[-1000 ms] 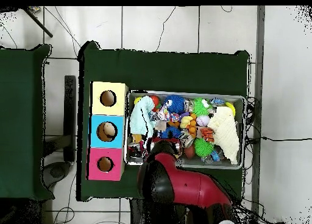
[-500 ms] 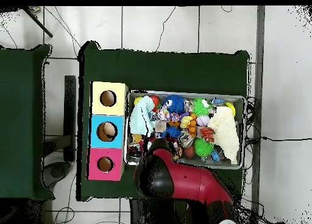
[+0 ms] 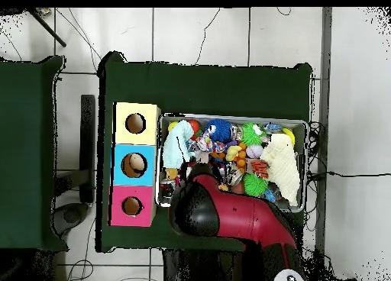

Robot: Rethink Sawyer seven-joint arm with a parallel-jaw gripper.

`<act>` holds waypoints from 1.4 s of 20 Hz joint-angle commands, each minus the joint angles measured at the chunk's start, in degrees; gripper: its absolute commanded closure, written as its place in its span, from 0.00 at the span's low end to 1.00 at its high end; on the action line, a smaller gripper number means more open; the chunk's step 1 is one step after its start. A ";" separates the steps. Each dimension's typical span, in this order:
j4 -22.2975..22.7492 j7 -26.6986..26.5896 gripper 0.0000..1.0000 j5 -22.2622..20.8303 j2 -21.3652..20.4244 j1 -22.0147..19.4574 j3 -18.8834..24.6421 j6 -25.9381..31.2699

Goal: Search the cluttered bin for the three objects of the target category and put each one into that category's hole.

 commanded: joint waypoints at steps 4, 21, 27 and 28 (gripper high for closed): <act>-7.03 4.91 0.00 1.09 1.78 0.06 4.27 6.03; -12.15 5.74 0.00 1.32 16.56 -1.89 4.36 5.15; -11.79 7.50 0.00 0.90 19.65 -1.98 4.18 0.22; -11.75 7.80 0.00 0.84 20.00 -1.91 4.04 -0.55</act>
